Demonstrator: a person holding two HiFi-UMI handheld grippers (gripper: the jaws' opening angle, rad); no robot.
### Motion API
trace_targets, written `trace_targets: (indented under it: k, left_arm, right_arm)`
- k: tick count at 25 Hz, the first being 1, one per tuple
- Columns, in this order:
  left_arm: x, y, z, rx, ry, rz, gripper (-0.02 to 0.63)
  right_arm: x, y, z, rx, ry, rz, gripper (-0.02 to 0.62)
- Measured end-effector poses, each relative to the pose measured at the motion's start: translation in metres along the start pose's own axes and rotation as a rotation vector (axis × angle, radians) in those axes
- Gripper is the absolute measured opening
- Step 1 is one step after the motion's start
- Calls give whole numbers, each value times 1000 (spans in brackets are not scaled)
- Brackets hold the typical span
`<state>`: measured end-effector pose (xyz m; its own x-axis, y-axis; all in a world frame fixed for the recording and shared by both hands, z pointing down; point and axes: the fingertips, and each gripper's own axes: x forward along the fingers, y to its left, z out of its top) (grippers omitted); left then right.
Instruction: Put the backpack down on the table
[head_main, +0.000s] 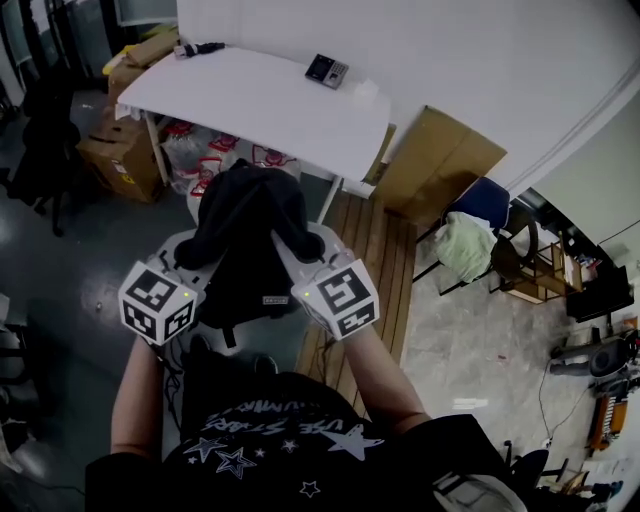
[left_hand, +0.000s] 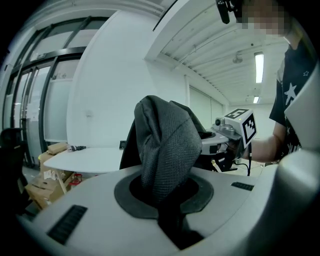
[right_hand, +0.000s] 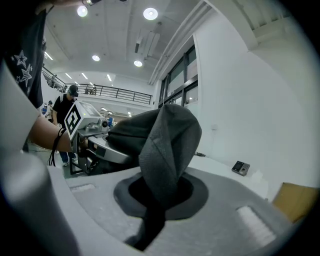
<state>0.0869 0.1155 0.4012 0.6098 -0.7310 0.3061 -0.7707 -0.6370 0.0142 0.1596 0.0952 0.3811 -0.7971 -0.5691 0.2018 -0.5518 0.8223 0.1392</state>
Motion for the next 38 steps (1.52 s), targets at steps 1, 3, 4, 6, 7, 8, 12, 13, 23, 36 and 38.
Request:
trace_targets:
  k: [1, 3, 4, 6, 7, 8, 12, 13, 23, 36, 38]
  left_arm:
    - [-1, -1, 1, 2, -2, 5, 54]
    - [-6, -2, 2, -2, -2, 17, 55]
    - [-8, -3, 1, -6, 0, 21, 55]
    - [-10, -2, 0, -14, 6, 22, 55]
    - [-10, -1, 0, -16, 9, 22, 55]
    - [-10, 1, 0, -17, 11, 23, 55]
    - [-4, 10, -4, -20, 15, 27, 55]
    - [-3, 12, -5, -24, 14, 29, 55]
    - [2, 58, -7, -26, 7, 20, 55]
    - [49, 157, 0, -43, 11, -36, 55]
    - [55, 179, 5, -40, 9, -42, 55]
  right_arm:
    - [-1, 0, 1, 0, -4, 3, 18]
    - [-1, 2, 3, -3, -8, 12, 18]
    - [-1, 4, 4, -6, -9, 15, 18]
    - [0, 6, 5, -11, -10, 20, 18]
    - [2, 6, 6, -10, -9, 24, 18]
    - [4, 6, 6, -6, -5, 29, 18]
    - [13, 1, 1, 17, 14, 34, 18]
    - [16, -1, 0, 18, 17, 33, 18]
    - [61, -8, 5, 23, 27, 22, 18]
    - [154, -61, 10, 31, 59, -17, 19]
    - [174, -71, 15, 31, 55, -22, 19]
